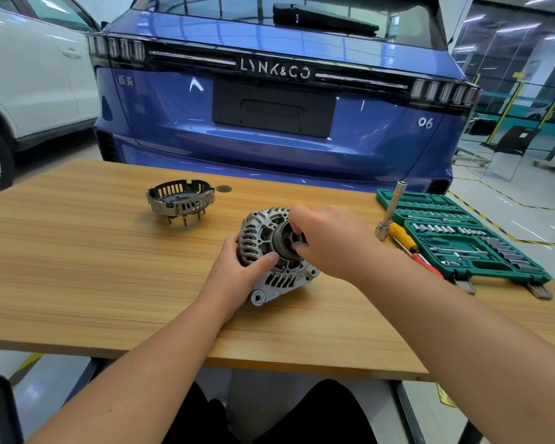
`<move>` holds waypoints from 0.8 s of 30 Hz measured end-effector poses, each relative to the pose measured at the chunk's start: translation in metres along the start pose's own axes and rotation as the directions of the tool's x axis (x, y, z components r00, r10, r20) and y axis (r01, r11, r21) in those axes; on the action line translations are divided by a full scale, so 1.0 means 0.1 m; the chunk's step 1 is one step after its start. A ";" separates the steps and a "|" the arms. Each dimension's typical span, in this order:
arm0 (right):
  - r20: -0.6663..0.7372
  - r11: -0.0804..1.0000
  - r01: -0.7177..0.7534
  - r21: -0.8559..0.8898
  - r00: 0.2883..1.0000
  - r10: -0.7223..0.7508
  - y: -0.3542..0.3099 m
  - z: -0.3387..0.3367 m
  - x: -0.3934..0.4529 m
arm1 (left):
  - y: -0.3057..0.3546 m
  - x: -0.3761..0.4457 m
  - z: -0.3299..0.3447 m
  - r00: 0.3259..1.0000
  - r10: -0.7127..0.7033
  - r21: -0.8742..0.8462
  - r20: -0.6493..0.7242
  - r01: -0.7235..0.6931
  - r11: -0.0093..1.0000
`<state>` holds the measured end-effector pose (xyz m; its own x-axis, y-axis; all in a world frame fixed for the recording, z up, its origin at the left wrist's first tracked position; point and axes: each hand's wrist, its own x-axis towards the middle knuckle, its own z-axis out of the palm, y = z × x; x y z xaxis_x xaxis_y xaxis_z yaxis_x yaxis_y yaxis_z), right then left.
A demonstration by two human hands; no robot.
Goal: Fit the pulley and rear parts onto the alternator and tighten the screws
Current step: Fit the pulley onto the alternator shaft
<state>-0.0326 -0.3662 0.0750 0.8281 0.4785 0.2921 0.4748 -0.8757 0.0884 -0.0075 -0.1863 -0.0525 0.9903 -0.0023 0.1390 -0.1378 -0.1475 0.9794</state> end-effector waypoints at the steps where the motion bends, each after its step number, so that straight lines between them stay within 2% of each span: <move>1: -0.011 1.000 0.012 -0.007 1.000 -0.012 0.00 0.01 0.00 | 0.00 0.00 0.00 1.000 -0.002 0.000 0.000 0.002 1.000; 7: -0.025 0.999 0.025 -0.020 0.999 -0.026 0.00 0.01 0.01 | -0.01 0.01 0.00 1.000 -0.009 0.004 0.001 0.009 1.000; 14: -0.105 0.971 -0.198 0.132 0.972 0.212 -0.07 0.08 0.02 | -0.02 0.02 0.01 1.000 -0.010 -0.013 -0.003 0.010 1.000; 16: -0.117 0.964 -0.239 0.115 0.961 0.252 -0.12 0.10 0.03 | -0.02 0.02 0.01 1.000 -0.011 -0.012 -0.003 0.011 1.000; 20: -0.103 0.978 -0.204 -0.052 0.975 0.198 -0.16 0.13 0.01 | 0.00 0.00 0.00 1.000 -0.020 -0.014 0.002 0.020 1.000; 24: -0.102 0.995 -0.045 -0.093 0.994 0.035 -0.13 0.07 -0.07 | 0.01 0.01 0.00 1.000 -0.018 -0.011 0.002 0.018 1.000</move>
<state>-0.0423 -0.3573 0.0652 0.8097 0.4383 0.3903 0.4074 -0.8985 0.1637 -0.0072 -0.1864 -0.0512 0.9926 -0.0012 0.1214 -0.1204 -0.1368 0.9833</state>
